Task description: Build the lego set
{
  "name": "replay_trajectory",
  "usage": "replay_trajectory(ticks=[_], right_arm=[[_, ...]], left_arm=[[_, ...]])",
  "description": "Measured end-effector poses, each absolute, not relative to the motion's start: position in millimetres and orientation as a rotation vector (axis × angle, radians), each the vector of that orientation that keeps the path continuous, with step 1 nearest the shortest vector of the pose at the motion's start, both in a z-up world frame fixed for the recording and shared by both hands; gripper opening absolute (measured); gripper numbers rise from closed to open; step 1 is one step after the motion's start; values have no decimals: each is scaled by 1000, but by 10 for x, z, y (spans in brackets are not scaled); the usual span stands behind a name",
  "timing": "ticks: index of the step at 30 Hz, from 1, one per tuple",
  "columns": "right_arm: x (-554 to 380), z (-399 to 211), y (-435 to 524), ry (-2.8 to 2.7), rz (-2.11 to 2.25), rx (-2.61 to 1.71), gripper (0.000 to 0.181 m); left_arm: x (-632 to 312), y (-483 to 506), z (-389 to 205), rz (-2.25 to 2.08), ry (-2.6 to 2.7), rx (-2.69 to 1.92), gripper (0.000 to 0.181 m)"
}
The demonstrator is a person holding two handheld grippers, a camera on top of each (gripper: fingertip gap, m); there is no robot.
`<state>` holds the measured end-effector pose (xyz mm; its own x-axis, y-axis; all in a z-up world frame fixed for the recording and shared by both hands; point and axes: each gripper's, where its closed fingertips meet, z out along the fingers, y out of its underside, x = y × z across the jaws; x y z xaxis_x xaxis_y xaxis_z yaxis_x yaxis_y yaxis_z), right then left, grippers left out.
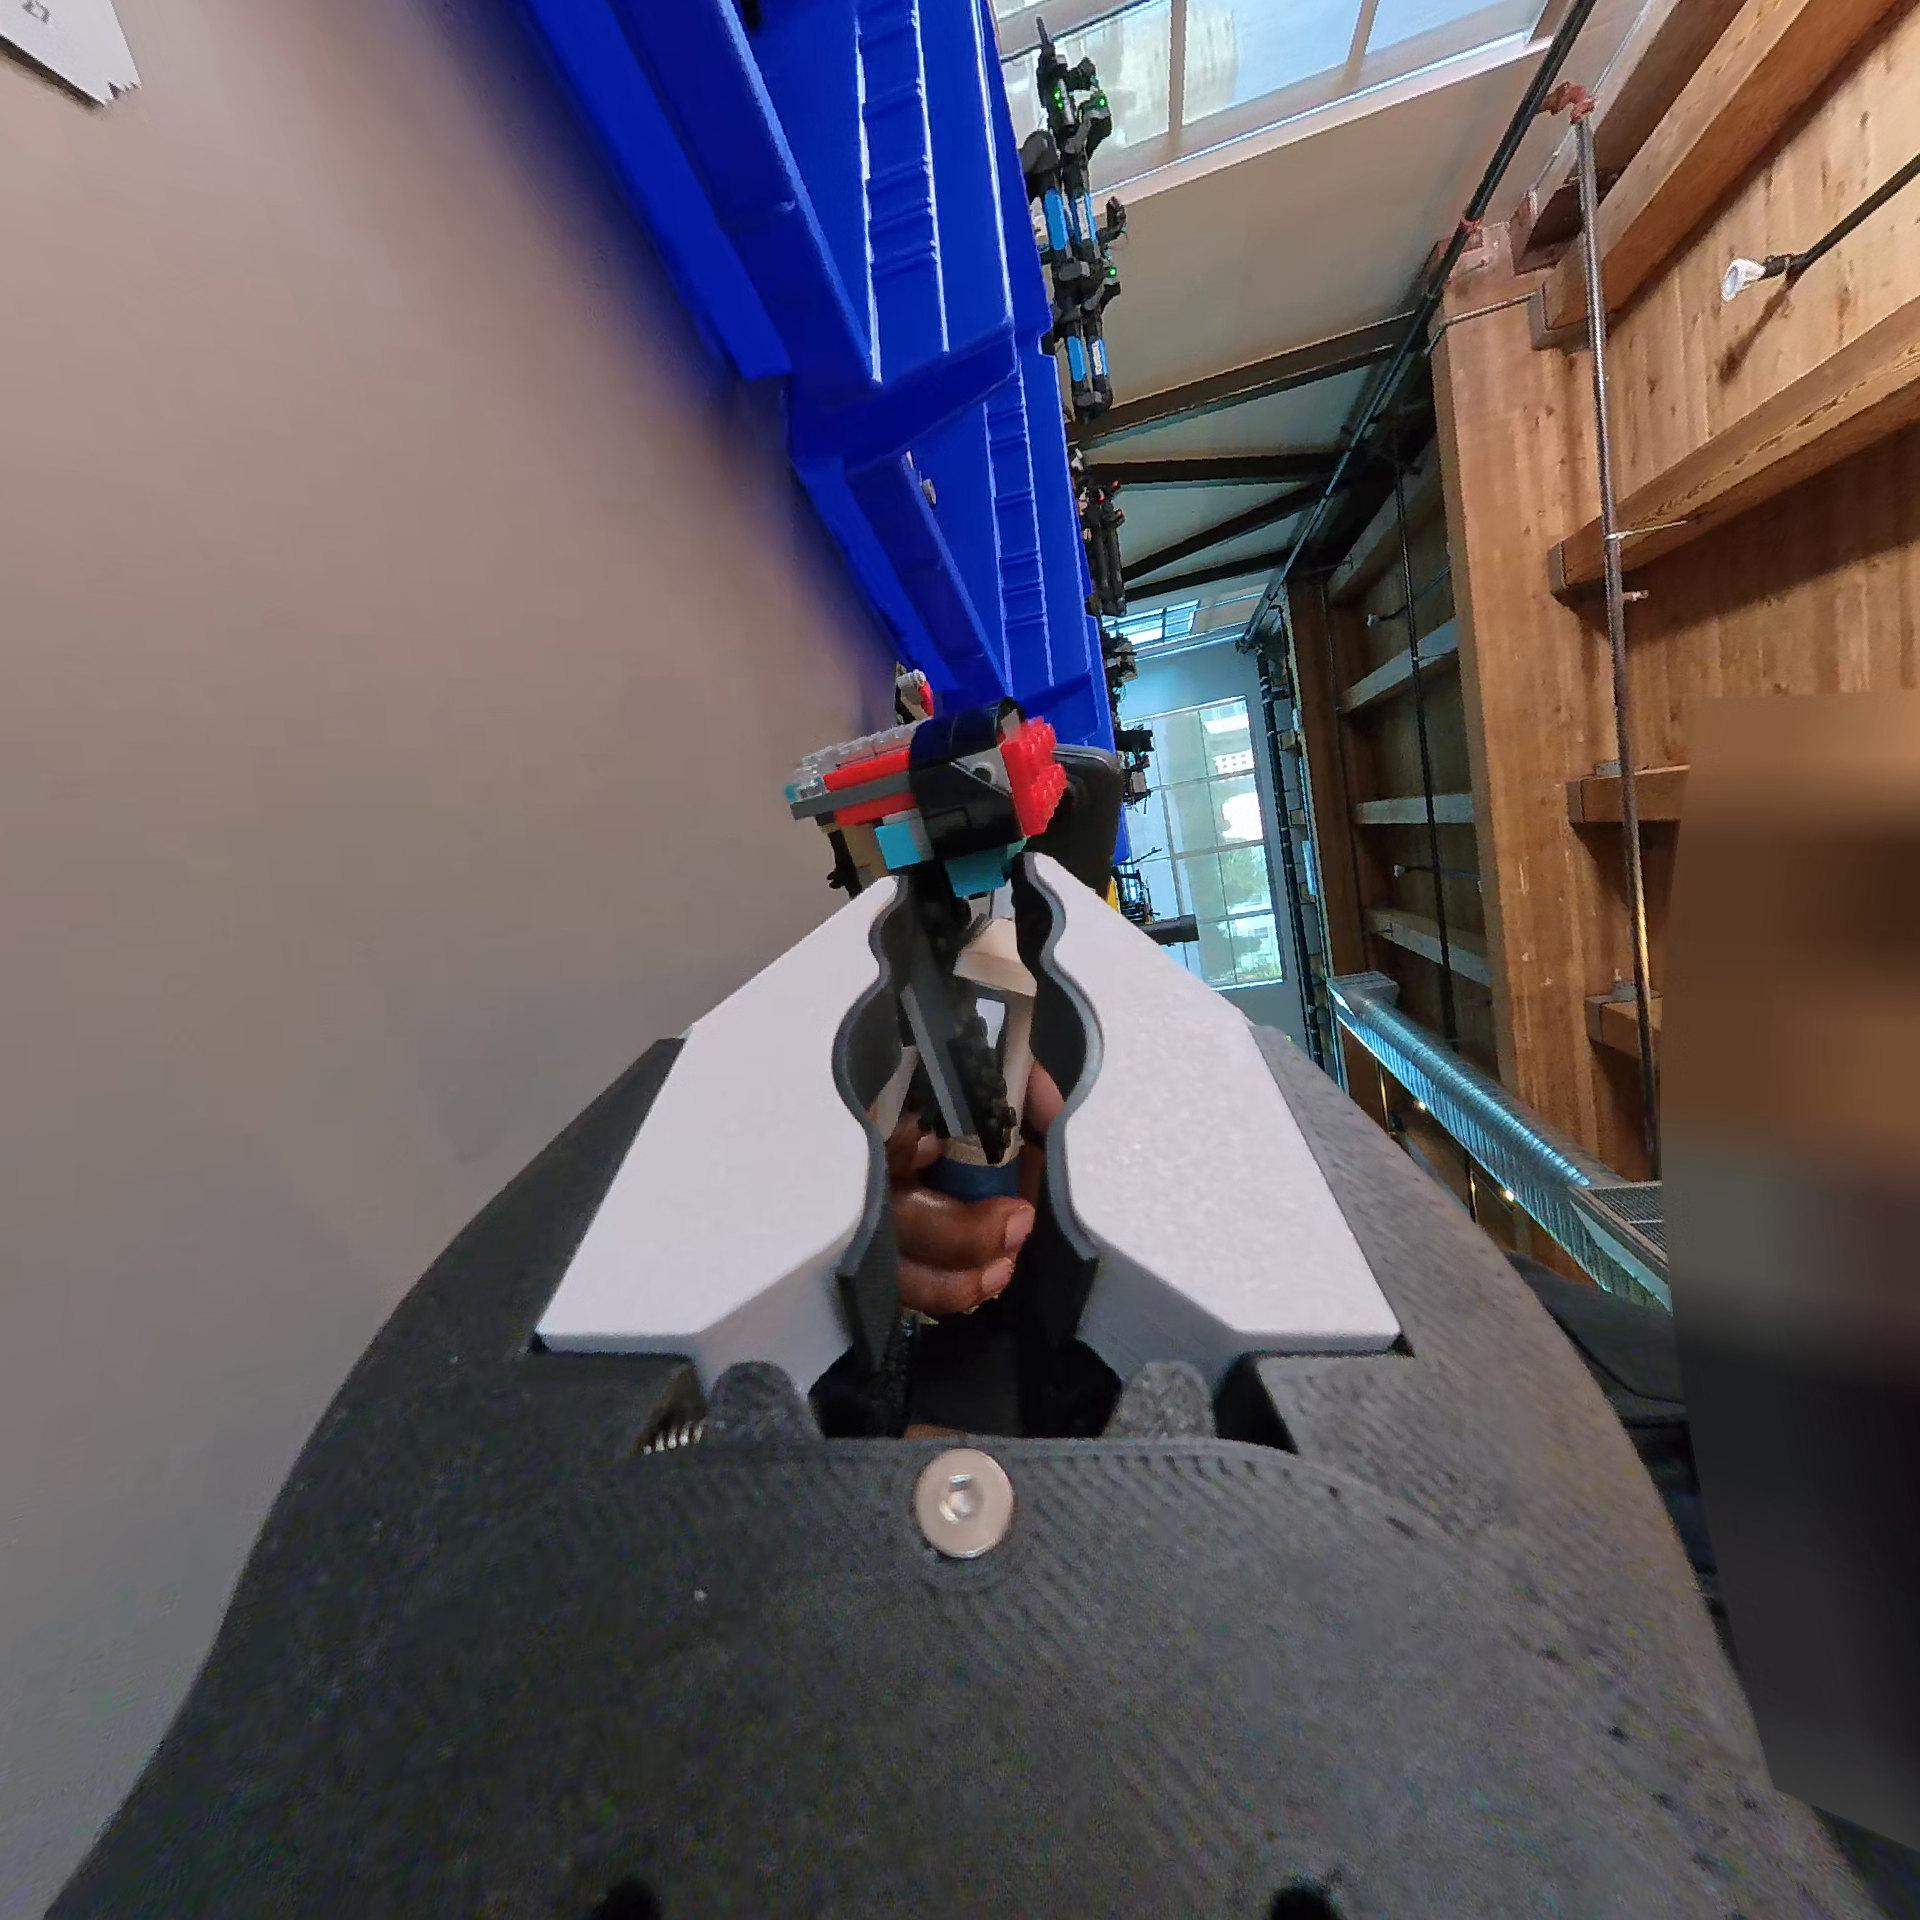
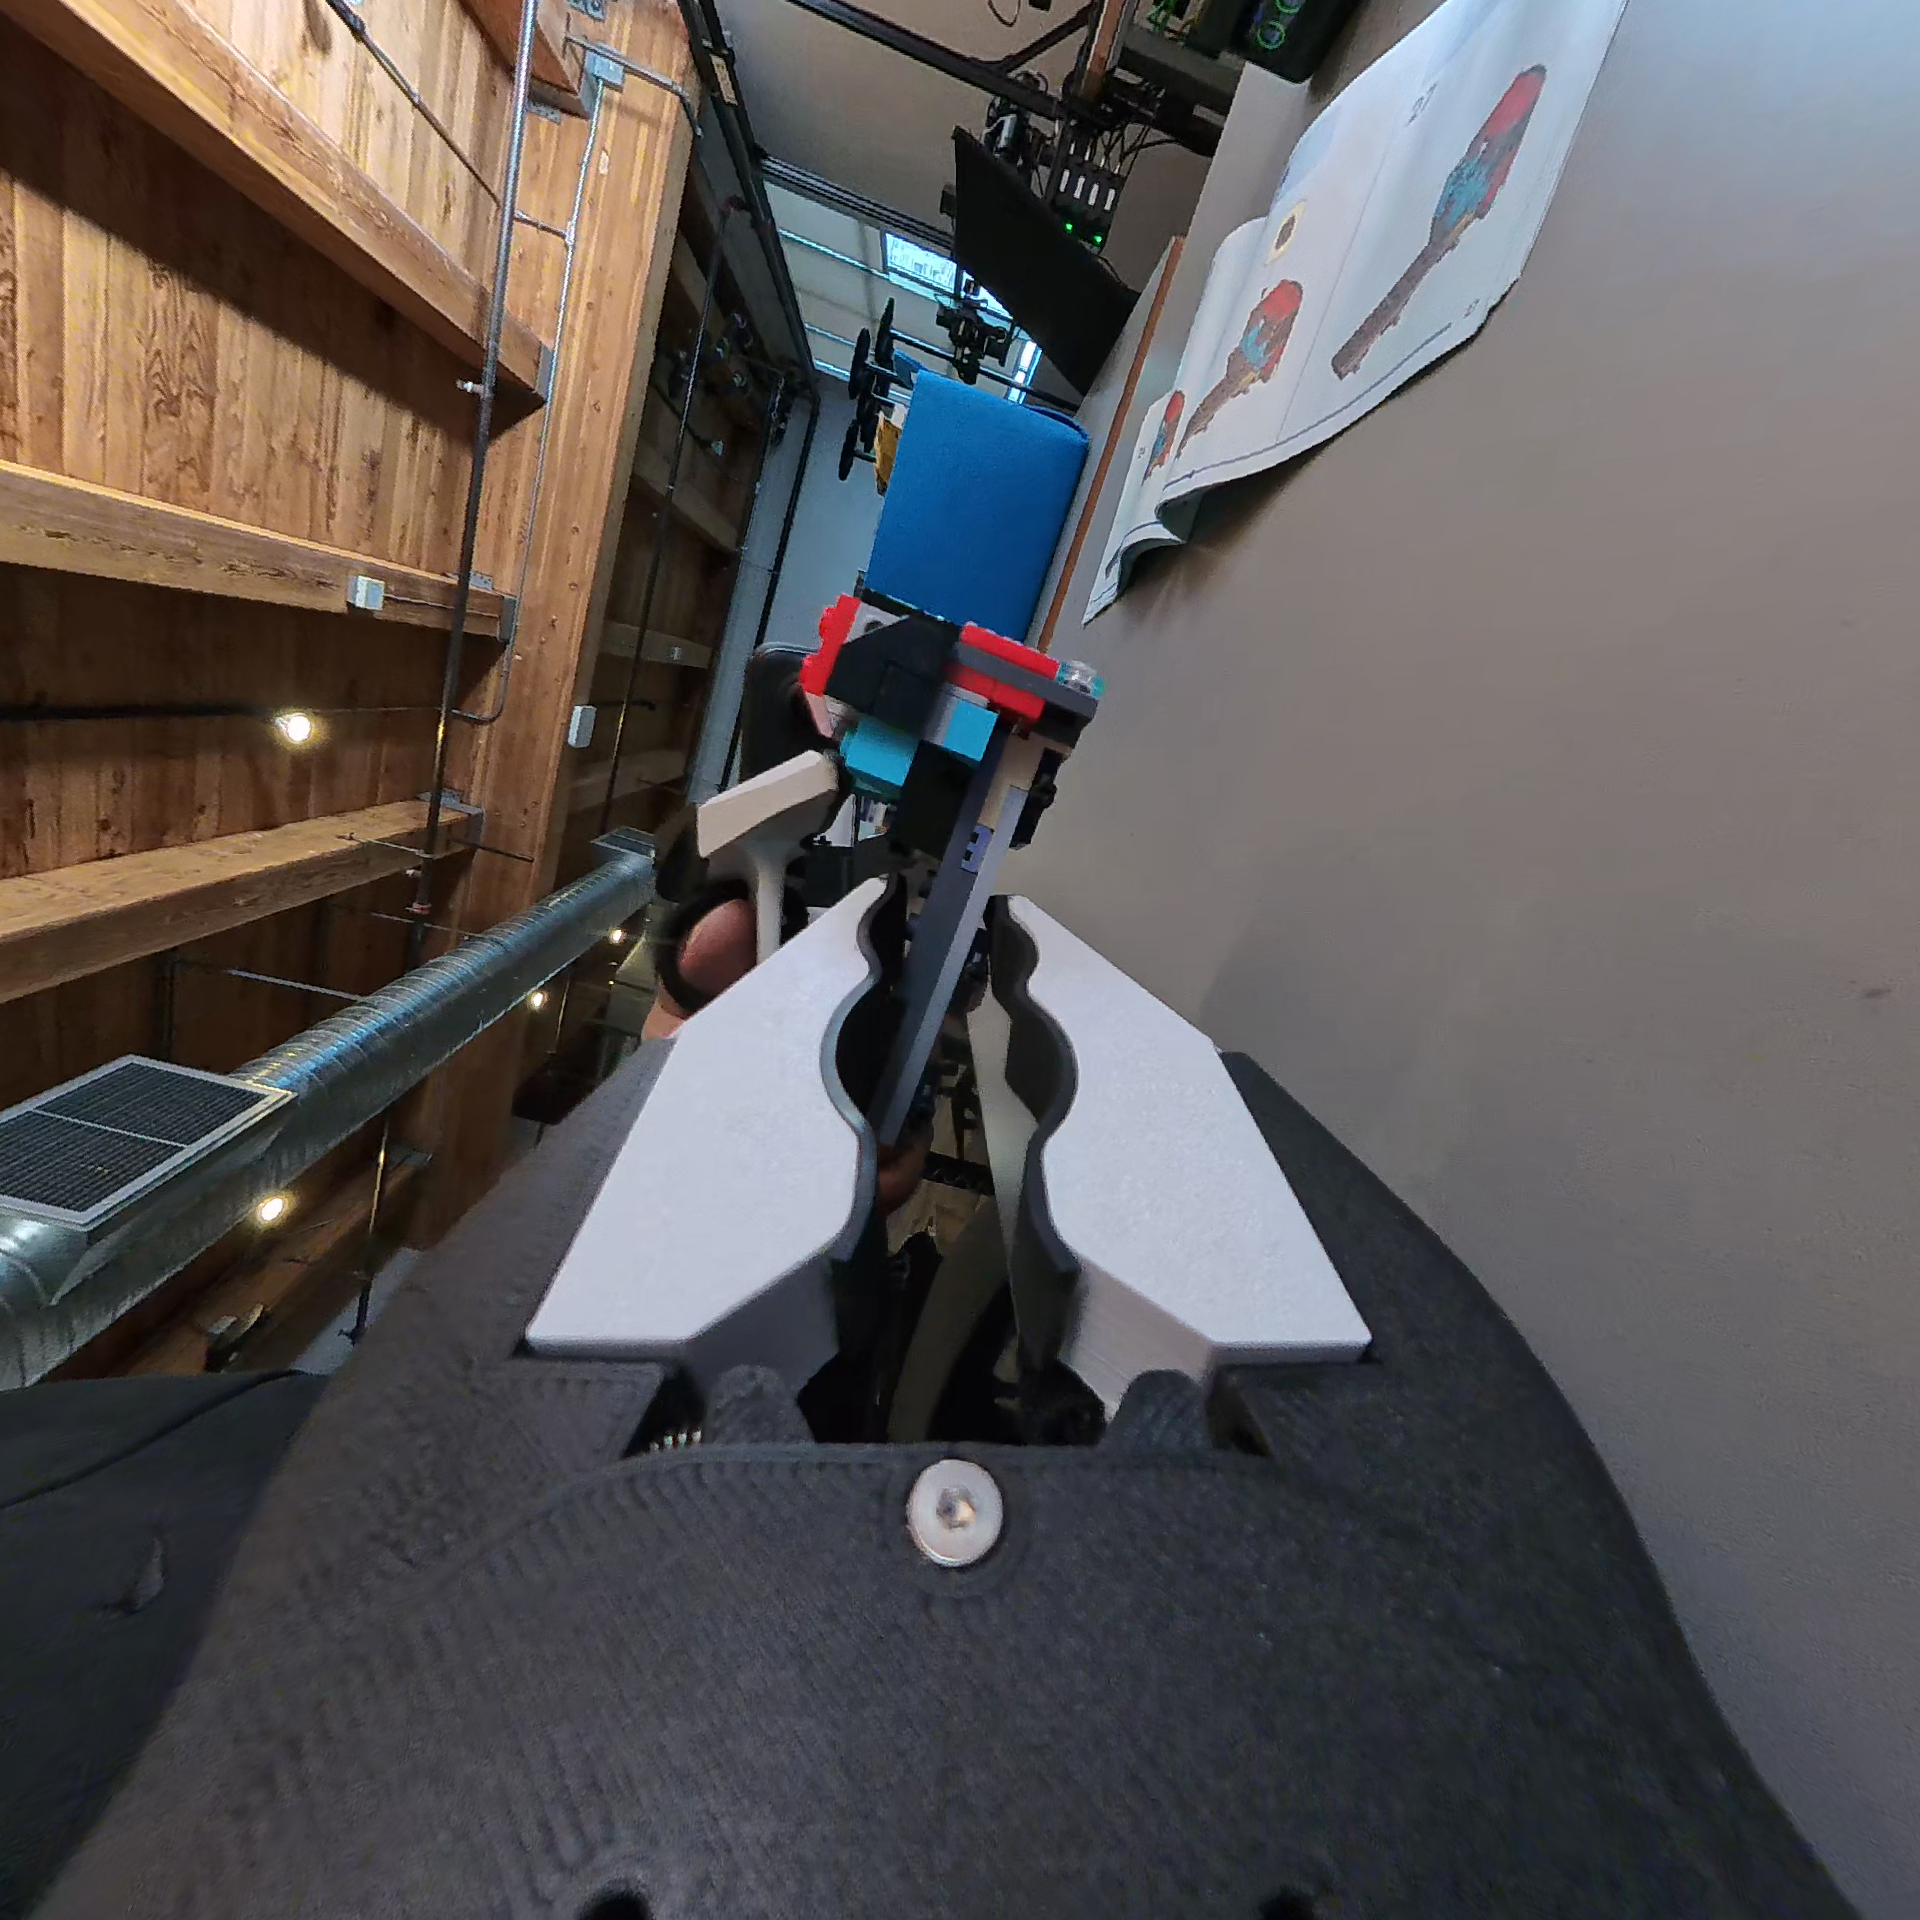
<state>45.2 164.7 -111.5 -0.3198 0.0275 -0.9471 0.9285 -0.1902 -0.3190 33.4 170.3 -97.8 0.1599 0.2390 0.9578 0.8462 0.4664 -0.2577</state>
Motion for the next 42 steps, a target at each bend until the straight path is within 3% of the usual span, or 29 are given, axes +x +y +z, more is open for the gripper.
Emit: replay_trajectory(ticks=[34, 40, 42], right_arm=[[489, -1172, 1622, 1417, -1589, 1175, 14], [476, -1155, 1630, 1371, -1583, 1175, 14], [473, -1151, 1633, 1352, -1577, 1175, 13]], left_arm=[[341, 1686, -1059, -582, -1395, -1037, 16], [352, 1717, -1018, -601, -1394, -1048, 18], [382, 1750, -1027, -605, -1398, -1079, 31]])
